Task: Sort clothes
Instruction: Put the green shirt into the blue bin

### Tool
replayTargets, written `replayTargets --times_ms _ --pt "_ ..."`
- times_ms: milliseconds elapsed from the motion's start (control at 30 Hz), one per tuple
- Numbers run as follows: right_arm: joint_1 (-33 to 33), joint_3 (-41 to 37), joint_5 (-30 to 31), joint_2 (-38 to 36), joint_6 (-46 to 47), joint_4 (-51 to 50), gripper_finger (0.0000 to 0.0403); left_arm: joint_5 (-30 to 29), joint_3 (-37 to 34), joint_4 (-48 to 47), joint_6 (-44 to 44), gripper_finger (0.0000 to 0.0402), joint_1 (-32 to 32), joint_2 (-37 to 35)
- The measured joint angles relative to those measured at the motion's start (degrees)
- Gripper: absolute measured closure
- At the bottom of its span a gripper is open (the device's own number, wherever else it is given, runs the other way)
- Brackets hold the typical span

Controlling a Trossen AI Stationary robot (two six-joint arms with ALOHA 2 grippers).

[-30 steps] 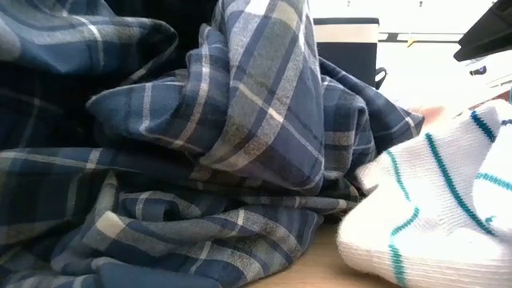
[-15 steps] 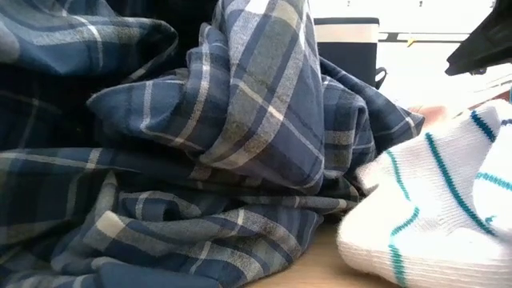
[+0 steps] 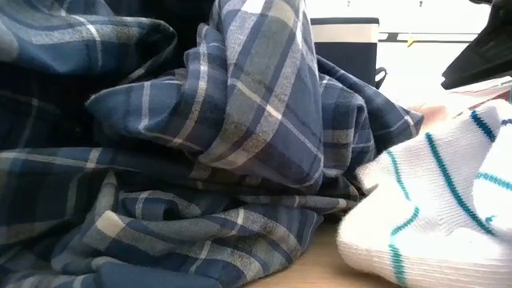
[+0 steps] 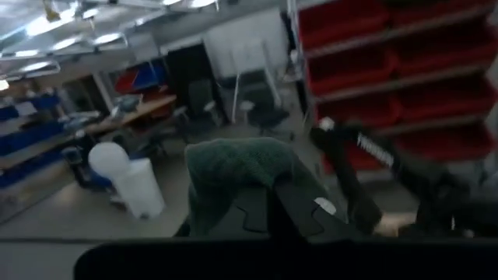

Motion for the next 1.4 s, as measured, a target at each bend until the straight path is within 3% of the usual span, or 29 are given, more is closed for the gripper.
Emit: replayTargets --times_ms 133,300,567,700,800,933,1200,1400 --pt "0.0 0.0 0.0 0.0 -0.6 0.0 0.0252 7.8 3.9 4.8 3.1 0.0401 2.8 3.2" --pt "0.0 0.0 0.0 0.0 -0.7 0.0 0.0252 8.1 6.2 12.3 8.6 0.0401 6.1 5.6" --pt "0.0 0.0 0.0 0.0 -1.2 0.0 0.0252 8.2 6.4 27.6 9.8 0.0401 14.1 8.8" --pt "0.0 0.0 0.1 0.0 -1.2 0.0 0.0252 12.3 6.4 34.8 9.8 0.0402 17.9 10.9" --pt "0.0 0.0 0.1 0.0 -1.7 0.0 0.0252 14.0 6.4 34.5 9.8 0.0402 20.2 12.0" --pt "0.0 0.0 0.2 0.0 -2.4 0.1 0.0252 14.2 6.4 24.5 5.7 0.0401 22.1 12.7" --pt "0.0 0.0 0.2 0.0 -2.6 0.1 0.0252 14.5 6.3 -7.8 3.9 0.0401 23.8 14.6" --pt "0.0 0.0 0.1 0.0 -2.6 0.2 0.0252 16.1 6.3 -22.9 2.4 0.0401 23.8 18.5"
